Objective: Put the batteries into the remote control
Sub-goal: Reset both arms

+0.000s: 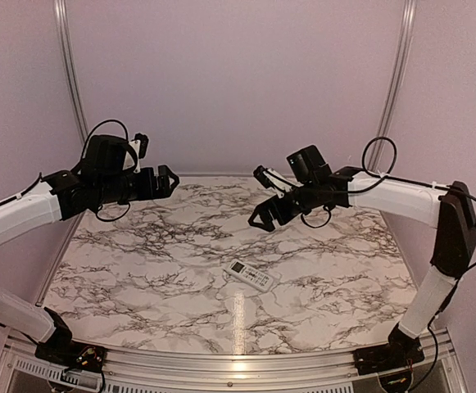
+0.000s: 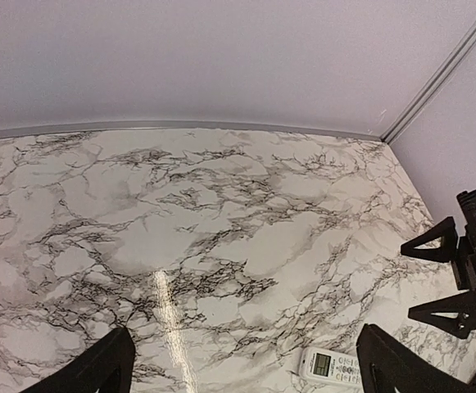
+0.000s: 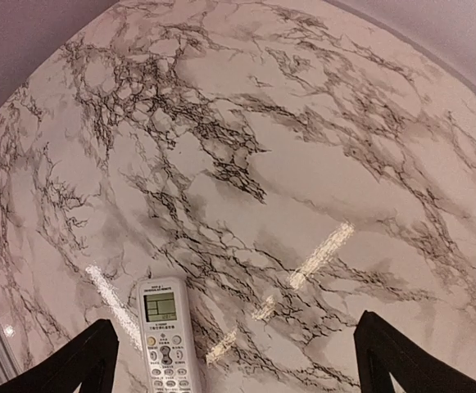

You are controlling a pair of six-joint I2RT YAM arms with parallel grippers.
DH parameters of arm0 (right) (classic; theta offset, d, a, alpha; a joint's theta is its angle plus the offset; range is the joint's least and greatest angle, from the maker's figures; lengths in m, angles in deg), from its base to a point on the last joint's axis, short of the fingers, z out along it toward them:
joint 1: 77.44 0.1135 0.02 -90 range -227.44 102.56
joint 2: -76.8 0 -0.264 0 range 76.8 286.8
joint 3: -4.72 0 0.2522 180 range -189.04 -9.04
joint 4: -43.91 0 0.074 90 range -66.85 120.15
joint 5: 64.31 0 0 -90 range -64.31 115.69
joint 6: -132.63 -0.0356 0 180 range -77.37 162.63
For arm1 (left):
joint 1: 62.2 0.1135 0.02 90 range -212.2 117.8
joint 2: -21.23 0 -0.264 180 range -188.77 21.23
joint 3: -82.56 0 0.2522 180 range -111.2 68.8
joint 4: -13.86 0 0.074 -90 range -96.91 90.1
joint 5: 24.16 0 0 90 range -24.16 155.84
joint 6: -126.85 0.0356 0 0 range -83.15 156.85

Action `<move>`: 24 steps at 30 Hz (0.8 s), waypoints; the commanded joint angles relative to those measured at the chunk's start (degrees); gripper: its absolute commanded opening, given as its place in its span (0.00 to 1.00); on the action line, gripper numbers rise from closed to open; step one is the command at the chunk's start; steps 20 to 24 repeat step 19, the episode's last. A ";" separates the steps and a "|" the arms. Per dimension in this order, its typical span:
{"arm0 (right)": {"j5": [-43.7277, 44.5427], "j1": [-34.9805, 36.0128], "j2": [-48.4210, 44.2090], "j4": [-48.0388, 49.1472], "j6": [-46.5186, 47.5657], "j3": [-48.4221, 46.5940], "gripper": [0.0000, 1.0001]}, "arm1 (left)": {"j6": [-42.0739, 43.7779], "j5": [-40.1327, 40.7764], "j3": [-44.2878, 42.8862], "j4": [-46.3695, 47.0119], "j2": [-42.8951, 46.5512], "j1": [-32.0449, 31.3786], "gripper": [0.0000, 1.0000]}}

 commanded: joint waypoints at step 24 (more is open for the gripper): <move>-7.30 -14.36 -18.24 36.62 -13.04 36.72 0.99 | -5.78 -1.20 18.58 12.62 -3.63 3.25 0.99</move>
